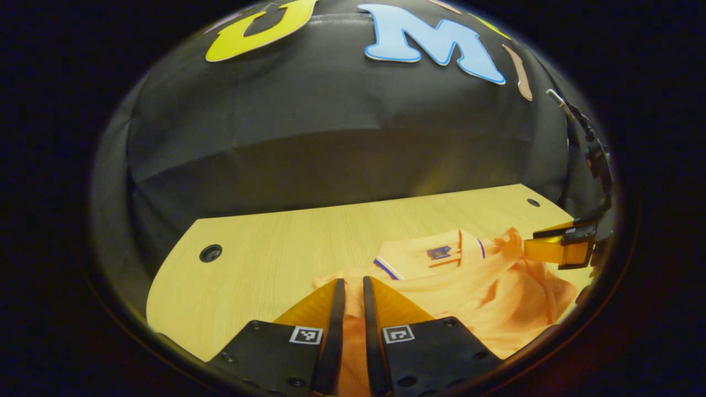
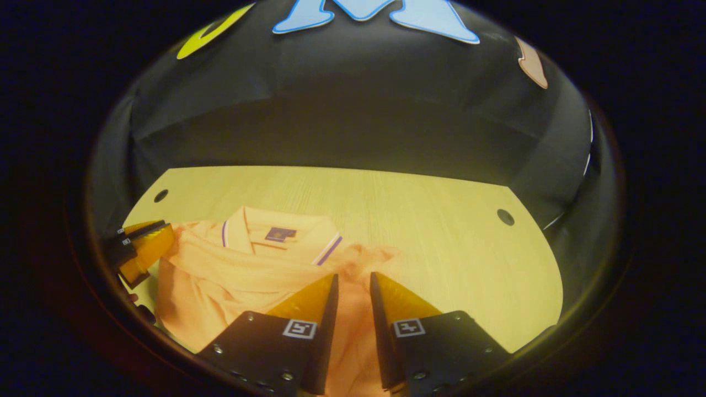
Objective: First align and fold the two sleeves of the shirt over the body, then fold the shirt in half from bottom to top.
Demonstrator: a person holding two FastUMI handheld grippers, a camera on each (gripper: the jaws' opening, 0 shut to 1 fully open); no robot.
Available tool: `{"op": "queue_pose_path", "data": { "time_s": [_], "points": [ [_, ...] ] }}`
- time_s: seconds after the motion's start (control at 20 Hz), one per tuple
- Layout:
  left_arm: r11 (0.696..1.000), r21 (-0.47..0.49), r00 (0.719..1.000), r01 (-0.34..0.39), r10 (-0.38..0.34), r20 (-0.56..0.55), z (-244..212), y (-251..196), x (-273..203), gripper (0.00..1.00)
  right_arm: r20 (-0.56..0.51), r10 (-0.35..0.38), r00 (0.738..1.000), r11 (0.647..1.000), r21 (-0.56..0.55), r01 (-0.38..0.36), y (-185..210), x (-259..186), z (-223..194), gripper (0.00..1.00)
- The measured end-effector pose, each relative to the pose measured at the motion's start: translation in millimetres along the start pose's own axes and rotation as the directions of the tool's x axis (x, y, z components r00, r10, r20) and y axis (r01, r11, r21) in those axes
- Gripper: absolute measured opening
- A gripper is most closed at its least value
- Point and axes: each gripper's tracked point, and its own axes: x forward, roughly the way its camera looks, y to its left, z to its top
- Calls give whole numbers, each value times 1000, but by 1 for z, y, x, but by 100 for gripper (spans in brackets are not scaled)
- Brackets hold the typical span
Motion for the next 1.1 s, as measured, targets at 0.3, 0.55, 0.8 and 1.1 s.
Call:
{"op": "queue_pose_path", "data": {
  "time_s": [0.3, 0.55, 0.8, 1.1],
  "points": [
    [1000, -7, 999, -16, 16, 35, 11, -10, -30, 75, 68, 31, 997, 1000, -8, -30, -5, -34, 12, 55],
    [999, -30, 996, -42, 44, 77, 25, -16, -60, 87, 129, 33, 991, 999, -38, -29, -16, -71, 24, 73],
    [996, -55, 991, -64, 70, 117, 43, -20, -92, 96, 201, 36, 979, 999, -47, -27, -21, -111, 39, 90],
    [996, -67, 980, -51, 63, 189, 66, -37, -142, 100, 319, 29, 947, 999, -50, -13, -26, -172, 50, 93]
  ]
}}
